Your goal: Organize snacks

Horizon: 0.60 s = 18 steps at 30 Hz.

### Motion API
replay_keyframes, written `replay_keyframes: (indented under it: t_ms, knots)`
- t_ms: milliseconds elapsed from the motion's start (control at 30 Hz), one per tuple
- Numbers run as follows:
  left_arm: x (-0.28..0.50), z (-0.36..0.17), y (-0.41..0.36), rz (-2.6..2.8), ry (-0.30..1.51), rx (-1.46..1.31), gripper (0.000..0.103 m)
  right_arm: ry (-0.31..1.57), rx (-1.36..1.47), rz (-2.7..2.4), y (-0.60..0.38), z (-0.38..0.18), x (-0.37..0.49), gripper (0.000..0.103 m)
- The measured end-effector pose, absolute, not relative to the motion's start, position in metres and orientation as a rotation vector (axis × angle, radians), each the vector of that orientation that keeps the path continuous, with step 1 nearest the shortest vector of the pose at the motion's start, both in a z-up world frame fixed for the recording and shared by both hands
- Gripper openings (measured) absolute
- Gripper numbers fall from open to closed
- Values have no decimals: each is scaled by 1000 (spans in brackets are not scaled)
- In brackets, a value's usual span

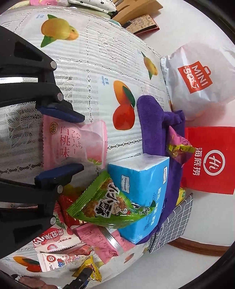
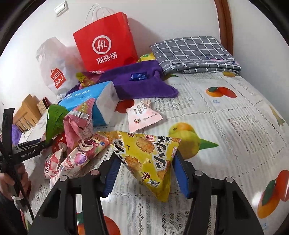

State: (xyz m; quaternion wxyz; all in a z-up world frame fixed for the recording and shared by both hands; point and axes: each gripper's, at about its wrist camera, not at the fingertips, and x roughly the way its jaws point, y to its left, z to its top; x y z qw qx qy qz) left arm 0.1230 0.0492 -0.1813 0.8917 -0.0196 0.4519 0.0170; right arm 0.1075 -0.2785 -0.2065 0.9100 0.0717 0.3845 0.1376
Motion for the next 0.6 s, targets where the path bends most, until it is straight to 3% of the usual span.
replay_keyframes:
  t_ms: [167,600]
  knots:
    - [120,-180,53,41,933,-64,38,810,202,306,-287,-208,110,55]
    - [97,-156,52,7,964,-111,38,791,161,283,-280,-189,97,53]
